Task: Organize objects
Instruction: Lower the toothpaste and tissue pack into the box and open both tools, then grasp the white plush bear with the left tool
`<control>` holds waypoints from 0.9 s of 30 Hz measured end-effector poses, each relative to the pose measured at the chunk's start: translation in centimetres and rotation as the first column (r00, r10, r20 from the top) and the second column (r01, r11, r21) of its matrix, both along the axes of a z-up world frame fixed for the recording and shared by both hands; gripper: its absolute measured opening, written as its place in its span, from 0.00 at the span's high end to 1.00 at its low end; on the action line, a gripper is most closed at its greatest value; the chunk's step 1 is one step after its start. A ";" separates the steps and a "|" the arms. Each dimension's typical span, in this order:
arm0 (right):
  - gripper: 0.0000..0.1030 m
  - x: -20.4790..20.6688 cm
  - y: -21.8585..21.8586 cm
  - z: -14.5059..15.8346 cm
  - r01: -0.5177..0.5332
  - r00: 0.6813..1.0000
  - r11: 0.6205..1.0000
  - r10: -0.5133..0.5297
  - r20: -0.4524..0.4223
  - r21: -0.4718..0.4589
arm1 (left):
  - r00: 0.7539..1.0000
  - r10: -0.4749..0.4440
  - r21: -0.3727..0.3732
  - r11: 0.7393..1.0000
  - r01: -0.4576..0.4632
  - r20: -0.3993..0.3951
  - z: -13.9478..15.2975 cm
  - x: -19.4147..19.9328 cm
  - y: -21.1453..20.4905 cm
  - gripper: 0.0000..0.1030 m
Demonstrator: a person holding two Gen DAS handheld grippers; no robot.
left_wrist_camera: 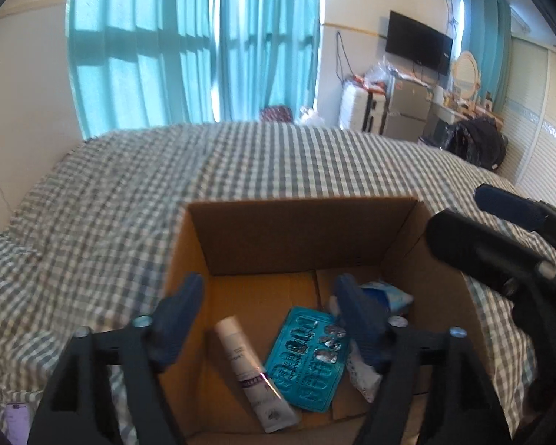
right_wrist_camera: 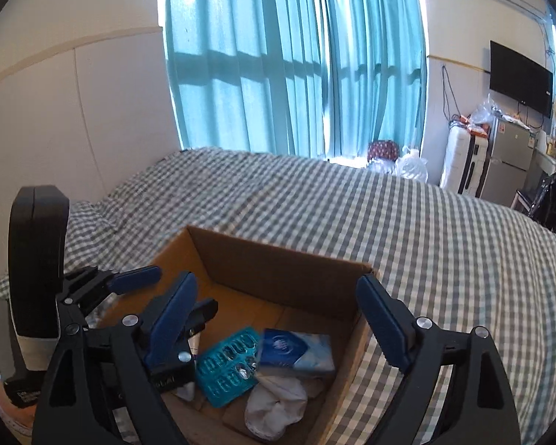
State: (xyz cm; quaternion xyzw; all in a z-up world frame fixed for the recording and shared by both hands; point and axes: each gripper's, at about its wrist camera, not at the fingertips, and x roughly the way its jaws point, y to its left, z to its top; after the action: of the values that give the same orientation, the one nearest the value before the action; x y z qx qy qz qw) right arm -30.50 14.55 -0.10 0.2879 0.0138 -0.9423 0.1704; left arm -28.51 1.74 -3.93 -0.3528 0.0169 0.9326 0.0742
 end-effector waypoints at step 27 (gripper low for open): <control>0.12 17.7 3.5 4.7 0.018 0.996 0.985 -0.002 -0.090 0.172 | 0.989 0.132 -0.042 0.990 -0.135 -0.074 4.3 15.4 -1.7 0.05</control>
State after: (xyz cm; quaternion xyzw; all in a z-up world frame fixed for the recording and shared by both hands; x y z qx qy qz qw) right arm -12.76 18.02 4.61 0.2592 0.1015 -0.9503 0.1394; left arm -13.07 0.06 0.41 -0.3213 0.0177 0.9468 0.0028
